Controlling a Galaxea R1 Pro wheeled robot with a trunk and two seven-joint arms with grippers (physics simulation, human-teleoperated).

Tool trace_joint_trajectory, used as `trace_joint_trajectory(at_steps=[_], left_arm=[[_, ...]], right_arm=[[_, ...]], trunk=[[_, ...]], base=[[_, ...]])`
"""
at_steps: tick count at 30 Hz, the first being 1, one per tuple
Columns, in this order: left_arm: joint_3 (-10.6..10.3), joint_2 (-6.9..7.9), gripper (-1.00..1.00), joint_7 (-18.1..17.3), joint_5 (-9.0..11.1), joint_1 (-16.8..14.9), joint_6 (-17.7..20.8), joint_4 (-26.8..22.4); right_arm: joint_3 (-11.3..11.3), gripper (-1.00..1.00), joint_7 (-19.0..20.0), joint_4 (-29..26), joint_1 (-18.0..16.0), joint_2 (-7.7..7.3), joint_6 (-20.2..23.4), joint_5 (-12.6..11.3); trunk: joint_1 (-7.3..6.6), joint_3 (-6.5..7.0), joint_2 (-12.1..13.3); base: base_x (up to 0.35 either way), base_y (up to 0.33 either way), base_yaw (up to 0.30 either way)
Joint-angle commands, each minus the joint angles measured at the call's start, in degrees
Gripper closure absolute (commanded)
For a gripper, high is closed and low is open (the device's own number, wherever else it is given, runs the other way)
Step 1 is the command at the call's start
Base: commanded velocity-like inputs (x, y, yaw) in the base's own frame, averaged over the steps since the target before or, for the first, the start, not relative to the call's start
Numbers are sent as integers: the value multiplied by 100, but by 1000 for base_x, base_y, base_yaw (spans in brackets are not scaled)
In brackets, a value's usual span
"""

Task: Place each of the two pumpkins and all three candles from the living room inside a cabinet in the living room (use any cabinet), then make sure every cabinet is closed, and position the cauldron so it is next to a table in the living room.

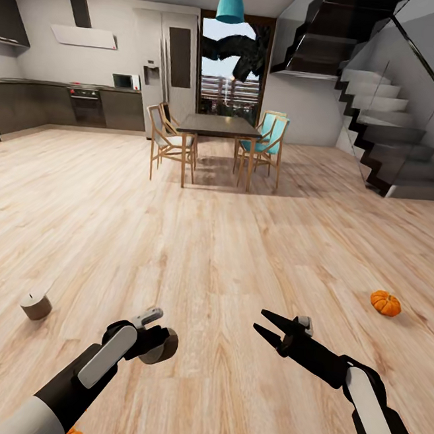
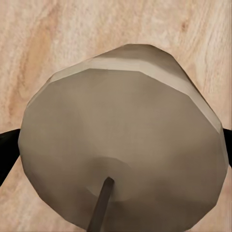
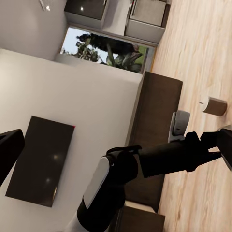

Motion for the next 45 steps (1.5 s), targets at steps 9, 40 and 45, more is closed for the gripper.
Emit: trace_joint_trajectory(at_steps=[9,40,45], left_arm=[[-14,6,100,33,23,-5,15,-8],[-14,6,100,34,17,-5,15,-8],[-14,6,100,34,21,-5,15,-6]], right_arm=[[-6,-100,29,-4,-3,0,16,30],[3,-100,11,7,-3,9,-179,99],[3,-100,11,9,-2,9,-179,99]], trunk=[[-1,-5,-2],[-1,-5,-2],[-1,-5,-2]], base=[[5,-59,0],[13,-55,0],[27,-29,0]])
